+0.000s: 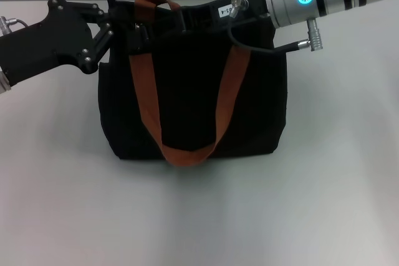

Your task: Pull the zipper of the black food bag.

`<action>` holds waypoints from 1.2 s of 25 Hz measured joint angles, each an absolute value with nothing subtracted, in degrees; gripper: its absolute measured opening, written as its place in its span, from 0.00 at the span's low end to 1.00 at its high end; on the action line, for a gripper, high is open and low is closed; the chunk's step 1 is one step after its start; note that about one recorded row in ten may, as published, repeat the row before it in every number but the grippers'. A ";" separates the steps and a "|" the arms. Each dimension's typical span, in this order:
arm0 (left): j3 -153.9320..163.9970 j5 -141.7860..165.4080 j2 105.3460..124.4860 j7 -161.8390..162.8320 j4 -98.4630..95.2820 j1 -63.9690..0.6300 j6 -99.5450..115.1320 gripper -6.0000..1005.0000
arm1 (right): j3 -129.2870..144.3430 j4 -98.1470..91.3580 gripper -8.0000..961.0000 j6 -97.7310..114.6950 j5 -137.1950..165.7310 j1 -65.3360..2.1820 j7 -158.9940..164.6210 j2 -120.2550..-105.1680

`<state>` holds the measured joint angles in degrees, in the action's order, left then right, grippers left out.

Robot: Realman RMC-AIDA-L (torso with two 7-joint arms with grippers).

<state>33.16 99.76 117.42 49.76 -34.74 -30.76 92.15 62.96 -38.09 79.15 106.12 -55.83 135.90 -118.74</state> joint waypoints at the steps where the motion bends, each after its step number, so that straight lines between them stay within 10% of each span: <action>1: 33.16 99.76 117.42 49.78 -34.74 -30.76 92.18 0.04 | 62.92 -38.11 0.63 79.07 106.12 -55.84 135.88 -118.74; 10: 33.15 99.75 117.59 49.83 -34.80 -31.02 92.39 0.04 | 62.96 -38.15 0.45 78.87 106.17 -55.94 135.83 -118.80; 30: 33.13 99.70 117.74 49.59 -34.99 -32.23 93.60 0.04 | 63.11 -38.14 0.41 77.94 106.17 -56.25 135.35 -118.92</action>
<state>33.13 99.70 117.74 49.59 -34.99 -32.23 93.60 63.11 -38.14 77.94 106.17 -56.25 135.35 -118.92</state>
